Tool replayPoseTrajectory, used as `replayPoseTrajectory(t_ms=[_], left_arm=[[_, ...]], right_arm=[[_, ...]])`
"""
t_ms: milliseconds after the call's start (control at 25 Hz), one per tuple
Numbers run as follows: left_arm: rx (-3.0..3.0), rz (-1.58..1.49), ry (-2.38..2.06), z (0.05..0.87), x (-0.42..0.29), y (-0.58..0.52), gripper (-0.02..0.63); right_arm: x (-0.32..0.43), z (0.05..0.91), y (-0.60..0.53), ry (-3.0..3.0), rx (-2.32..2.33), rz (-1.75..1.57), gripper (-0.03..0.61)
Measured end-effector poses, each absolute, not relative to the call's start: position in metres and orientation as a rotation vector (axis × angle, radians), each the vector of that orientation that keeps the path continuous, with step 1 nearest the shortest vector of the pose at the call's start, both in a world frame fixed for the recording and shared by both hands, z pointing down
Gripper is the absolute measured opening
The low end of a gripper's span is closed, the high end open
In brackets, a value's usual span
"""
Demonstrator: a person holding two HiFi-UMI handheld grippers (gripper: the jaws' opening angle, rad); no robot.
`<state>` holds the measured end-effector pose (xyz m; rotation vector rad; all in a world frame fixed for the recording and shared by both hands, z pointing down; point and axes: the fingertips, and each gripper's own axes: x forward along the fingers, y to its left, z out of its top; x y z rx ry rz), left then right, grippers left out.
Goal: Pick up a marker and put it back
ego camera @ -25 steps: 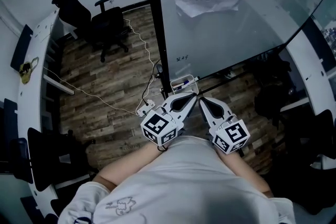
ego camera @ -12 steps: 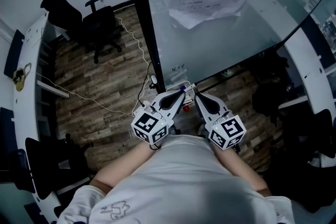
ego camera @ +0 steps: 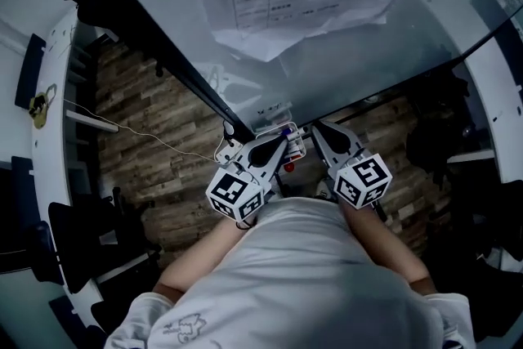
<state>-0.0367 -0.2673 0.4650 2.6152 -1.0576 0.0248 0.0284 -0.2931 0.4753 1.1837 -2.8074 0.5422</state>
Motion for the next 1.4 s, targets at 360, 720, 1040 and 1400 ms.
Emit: replayPoseTrajectory(t_ms=[360,720,1040,1400], left_arm=[[2.523,0.072,-1.206,0.496,-0.036,-0.280,0.005],[2.425,0.085,-1.315,0.508,-0.037,-0.279,0.005],[2.371,0.073,-1.378,0.513,-0.042,-0.276,0.005],[2.337,0.094,-1.395,0.521,-0.044,-0.273,0.005]], right_arm=[[0.023,0.523,-0.306,-2.784,0.969,0.721,0.014],[0.015,0.558,-0.306,-2.702,0.799,0.806,0.094],[0.013,0.582,-0.309,-2.640,0.732,0.829,0.109],[0.007,0.599,-0.305,-2.595,0.702,0.916,0.109]])
